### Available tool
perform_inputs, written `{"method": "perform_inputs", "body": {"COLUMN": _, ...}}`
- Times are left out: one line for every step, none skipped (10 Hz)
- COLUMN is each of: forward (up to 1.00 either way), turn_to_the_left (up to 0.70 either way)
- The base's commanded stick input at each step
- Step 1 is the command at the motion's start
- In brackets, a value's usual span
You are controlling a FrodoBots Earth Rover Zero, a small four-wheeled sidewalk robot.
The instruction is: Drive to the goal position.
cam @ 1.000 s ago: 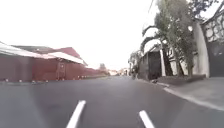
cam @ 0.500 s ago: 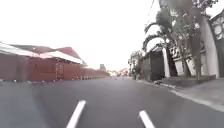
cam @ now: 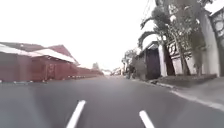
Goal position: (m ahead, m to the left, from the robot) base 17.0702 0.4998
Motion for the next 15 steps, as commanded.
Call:
{"method": "perform_inputs", "body": {"forward": 1.0, "turn_to_the_left": -0.21}}
{"method": "perform_inputs", "body": {"forward": 1.0, "turn_to_the_left": -0.39}}
{"method": "perform_inputs", "body": {"forward": 1.0, "turn_to_the_left": -0.16}}
{"method": "perform_inputs", "body": {"forward": 1.0, "turn_to_the_left": 0.0}}
{"method": "perform_inputs", "body": {"forward": 1.0, "turn_to_the_left": 0.0}}
{"method": "perform_inputs", "body": {"forward": 1.0, "turn_to_the_left": 0.0}}
{"method": "perform_inputs", "body": {"forward": 1.0, "turn_to_the_left": 0.0}}
{"method": "perform_inputs", "body": {"forward": 1.0, "turn_to_the_left": 0.0}}
{"method": "perform_inputs", "body": {"forward": 1.0, "turn_to_the_left": 0.0}}
{"method": "perform_inputs", "body": {"forward": 1.0, "turn_to_the_left": 0.0}}
{"method": "perform_inputs", "body": {"forward": 1.0, "turn_to_the_left": 0.0}}
{"method": "perform_inputs", "body": {"forward": 1.0, "turn_to_the_left": 0.0}}
{"method": "perform_inputs", "body": {"forward": 1.0, "turn_to_the_left": 0.0}}
{"method": "perform_inputs", "body": {"forward": 1.0, "turn_to_the_left": 0.0}}
{"method": "perform_inputs", "body": {"forward": 1.0, "turn_to_the_left": 0.0}}
